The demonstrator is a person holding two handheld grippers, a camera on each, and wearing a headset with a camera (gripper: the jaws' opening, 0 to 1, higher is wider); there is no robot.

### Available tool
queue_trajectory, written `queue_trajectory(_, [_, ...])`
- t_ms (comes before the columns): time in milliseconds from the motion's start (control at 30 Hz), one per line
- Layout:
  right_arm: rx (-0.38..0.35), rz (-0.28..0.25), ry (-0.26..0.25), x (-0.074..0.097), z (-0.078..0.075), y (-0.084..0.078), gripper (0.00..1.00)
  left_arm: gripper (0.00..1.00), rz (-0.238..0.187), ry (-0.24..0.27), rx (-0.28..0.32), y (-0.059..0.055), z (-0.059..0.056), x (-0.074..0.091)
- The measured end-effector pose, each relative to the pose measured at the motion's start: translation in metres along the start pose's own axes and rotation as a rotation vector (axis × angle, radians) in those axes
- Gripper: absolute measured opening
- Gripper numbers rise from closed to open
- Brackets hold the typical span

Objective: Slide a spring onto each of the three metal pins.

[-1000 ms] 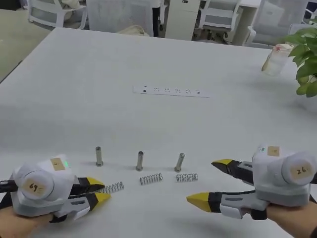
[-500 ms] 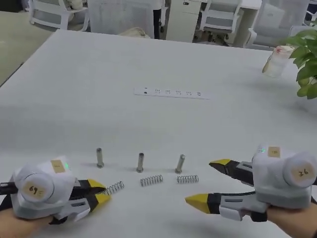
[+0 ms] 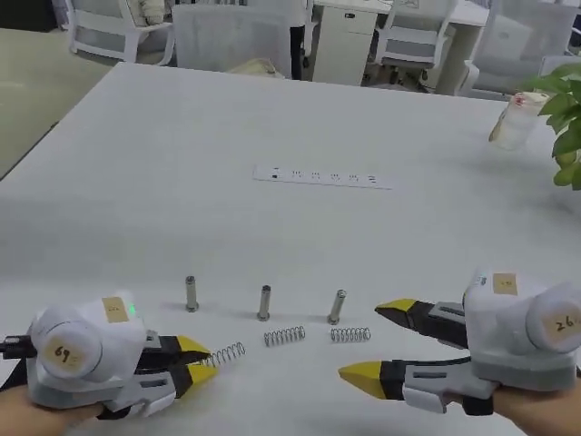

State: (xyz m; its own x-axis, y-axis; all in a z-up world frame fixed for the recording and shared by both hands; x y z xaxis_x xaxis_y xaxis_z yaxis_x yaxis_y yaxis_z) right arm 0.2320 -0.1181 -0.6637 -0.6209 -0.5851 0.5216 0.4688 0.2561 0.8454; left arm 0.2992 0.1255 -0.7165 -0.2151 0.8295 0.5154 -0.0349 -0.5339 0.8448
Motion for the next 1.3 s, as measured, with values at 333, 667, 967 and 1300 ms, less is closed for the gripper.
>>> queue_trajectory(333, [0.046, -0.004, 0.113, -0.010, 0.018, 0.013, 0.50, 0.03, -0.058, -0.060, -0.055, 0.027, -0.014, 0.008])
queue_trajectory(667, [0.083, 0.014, 0.242, -0.024, 0.034, 0.022, 0.41, 0.03, -0.101, -0.103, -0.099, 0.045, -0.028, 0.015])
queue_trajectory(967, [0.078, 0.017, 0.337, -0.028, 0.044, 0.026, 0.35, 0.03, -0.147, -0.126, -0.100, 0.055, -0.034, 0.018])
queue_trajectory(1300, [0.045, 0.005, 0.428, -0.029, 0.054, 0.033, 0.27, 0.03, -0.194, -0.146, -0.110, 0.066, -0.039, 0.020])
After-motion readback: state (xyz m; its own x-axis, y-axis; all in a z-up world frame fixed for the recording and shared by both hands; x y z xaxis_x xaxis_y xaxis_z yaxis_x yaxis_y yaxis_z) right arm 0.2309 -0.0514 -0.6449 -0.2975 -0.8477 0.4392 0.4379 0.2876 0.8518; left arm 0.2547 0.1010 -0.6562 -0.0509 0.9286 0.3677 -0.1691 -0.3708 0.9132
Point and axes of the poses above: the centre of the closed fingertips' face, and the gripper's own axes: x roughly backward along the fingers, z roughly to its left, y roughly out of its top, the point moved 8 cm from there along x, roughly backward along the fingers, and after that the axes turned 7 degrees about -x, right-handed, at the moved point
